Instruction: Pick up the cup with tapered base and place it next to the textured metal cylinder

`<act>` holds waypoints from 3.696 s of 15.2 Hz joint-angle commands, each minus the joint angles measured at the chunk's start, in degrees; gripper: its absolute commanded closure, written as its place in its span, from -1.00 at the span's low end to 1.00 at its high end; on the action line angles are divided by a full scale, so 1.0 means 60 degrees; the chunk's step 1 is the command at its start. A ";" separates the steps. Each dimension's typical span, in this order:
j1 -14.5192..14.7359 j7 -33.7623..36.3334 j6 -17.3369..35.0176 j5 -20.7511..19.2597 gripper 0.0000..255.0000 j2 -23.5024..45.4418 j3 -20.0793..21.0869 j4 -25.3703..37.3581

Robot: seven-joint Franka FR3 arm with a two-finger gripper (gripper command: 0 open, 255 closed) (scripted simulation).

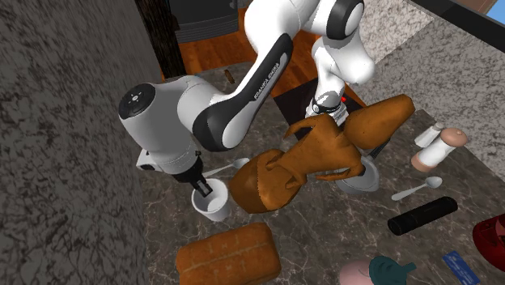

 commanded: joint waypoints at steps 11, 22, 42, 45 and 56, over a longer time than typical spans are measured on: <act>0.0017 0.0125 -0.1461 0.0000 1.00 -0.0169 0.0021 0.1300; 0.0070 0.0264 -0.2981 -0.0030 1.00 0.0030 0.0036 0.3026; 0.0874 0.1770 -0.1802 0.0640 1.00 -0.4208 0.0742 -0.2162; 0.1100 0.2164 -0.1578 0.0838 1.00 -0.4952 0.0963 -0.3058; 0.2049 0.3834 -0.1125 0.1707 1.00 -0.7130 0.1995 -0.5325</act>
